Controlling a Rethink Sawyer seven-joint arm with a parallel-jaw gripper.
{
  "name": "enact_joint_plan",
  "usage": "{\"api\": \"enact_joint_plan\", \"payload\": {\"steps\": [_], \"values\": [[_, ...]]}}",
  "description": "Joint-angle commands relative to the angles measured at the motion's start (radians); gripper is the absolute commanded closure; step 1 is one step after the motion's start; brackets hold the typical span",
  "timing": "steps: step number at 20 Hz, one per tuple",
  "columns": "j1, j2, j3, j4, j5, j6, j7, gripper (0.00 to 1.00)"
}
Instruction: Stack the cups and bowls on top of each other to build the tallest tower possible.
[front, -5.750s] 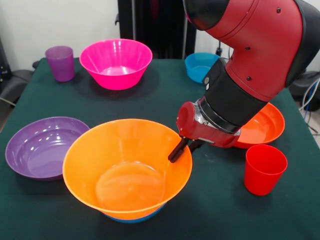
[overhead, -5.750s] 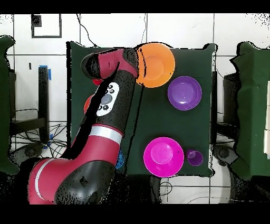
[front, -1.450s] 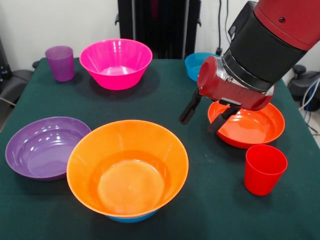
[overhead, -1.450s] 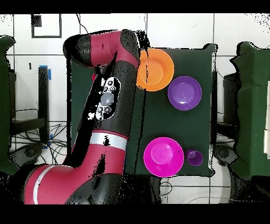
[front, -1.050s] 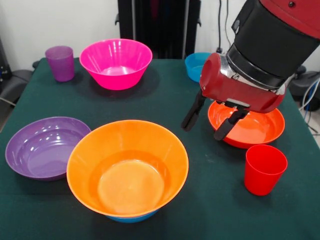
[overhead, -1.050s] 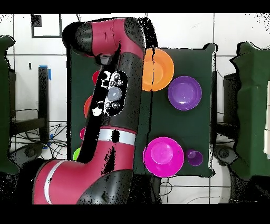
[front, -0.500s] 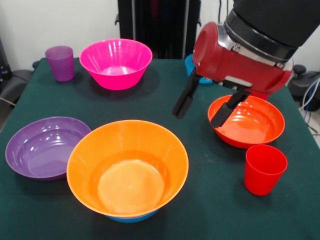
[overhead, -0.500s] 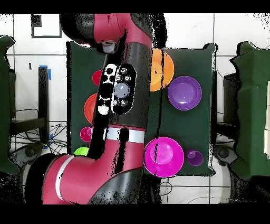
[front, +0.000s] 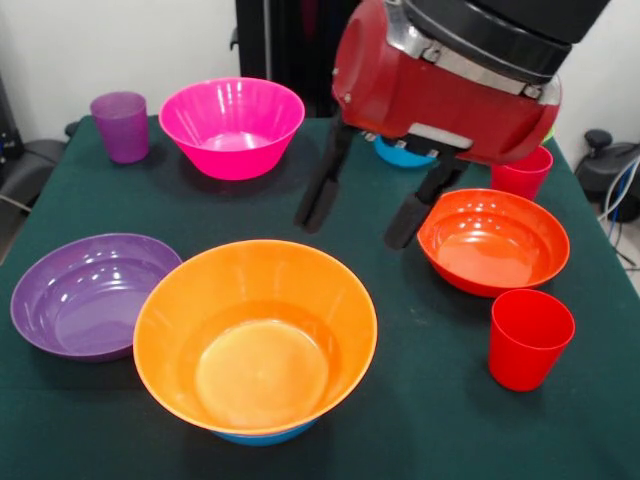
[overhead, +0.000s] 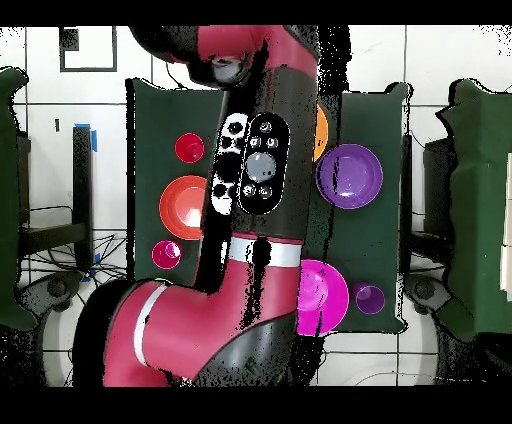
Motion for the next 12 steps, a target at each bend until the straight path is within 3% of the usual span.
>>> {"api": "enact_joint_plan", "payload": {"steps": [1, 5, 12], "values": [[-0.044, 0.077, 0.112, -0.039, 0.031, 0.079, -0.377, 0.0], [-0.065, 0.112, 0.077, -0.099, 0.059, 0.093, -0.407, 0.0], [-0.093, 0.081, 0.061, -0.04, 0.036, 0.036, -0.484, 0.0]]}}
